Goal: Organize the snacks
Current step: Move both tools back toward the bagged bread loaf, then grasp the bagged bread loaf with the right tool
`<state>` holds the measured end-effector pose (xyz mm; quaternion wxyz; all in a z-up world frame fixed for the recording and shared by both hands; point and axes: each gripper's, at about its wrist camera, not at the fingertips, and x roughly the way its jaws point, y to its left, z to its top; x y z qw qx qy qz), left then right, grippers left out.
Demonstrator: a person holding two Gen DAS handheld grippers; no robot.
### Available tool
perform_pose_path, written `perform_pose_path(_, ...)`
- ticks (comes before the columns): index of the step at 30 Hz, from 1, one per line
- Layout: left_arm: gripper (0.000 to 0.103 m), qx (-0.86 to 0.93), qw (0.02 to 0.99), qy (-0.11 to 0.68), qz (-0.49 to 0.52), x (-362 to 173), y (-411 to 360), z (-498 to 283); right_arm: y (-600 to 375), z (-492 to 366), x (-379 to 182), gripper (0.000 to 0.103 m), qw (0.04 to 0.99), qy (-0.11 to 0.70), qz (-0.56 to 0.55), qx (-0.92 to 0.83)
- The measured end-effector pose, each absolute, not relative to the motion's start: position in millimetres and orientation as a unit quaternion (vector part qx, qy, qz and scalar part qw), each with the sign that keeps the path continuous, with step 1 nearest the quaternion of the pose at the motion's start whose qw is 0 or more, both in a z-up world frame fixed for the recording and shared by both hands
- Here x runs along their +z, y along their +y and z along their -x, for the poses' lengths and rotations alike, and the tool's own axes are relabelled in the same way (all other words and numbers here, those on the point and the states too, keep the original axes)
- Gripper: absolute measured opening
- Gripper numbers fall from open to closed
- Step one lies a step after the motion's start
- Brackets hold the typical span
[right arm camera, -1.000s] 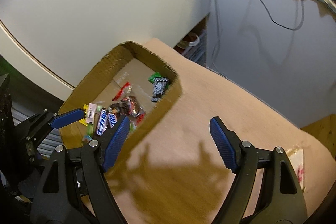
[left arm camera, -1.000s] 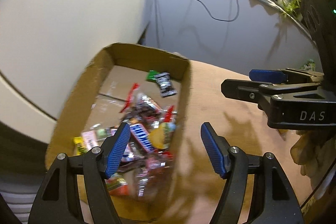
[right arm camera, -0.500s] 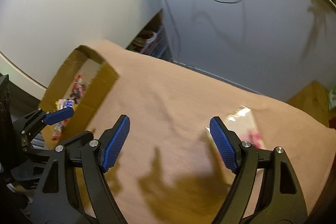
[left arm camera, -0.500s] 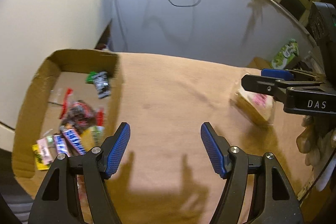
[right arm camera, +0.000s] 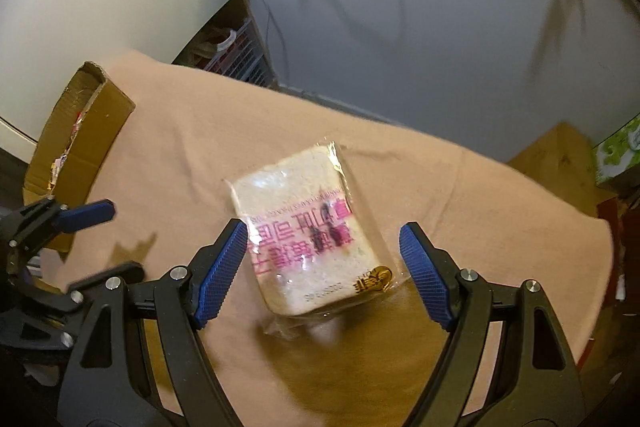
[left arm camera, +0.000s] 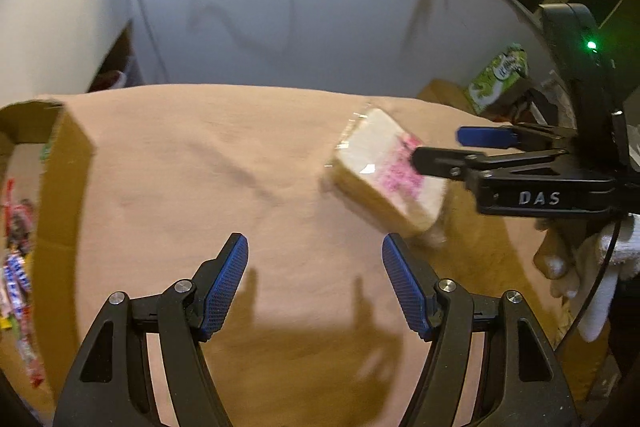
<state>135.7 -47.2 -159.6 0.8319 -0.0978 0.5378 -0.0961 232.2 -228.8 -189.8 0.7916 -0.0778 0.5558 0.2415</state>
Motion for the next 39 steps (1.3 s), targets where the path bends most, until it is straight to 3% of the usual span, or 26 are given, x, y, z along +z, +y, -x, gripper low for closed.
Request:
perform_pose_path(12,0.070,-0.112,0.804,0.563,0.157,-189,-80,-168,-235,-261,-224,0.081,0.753,0.593,0.041,0.284)
perform_pose_path(21,0.067,-0.135,0.789,0.562,0.208,-196,-83,-178,-231,-269,-234,0.071,0.735,0.602,0.017,0.311)
perform_pose_path(39,0.064,-0.127,0.818,0.536,0.168,-162,-67,-162,-214,-255,-219,0.060,0.726,0.605,-0.026,0.327)
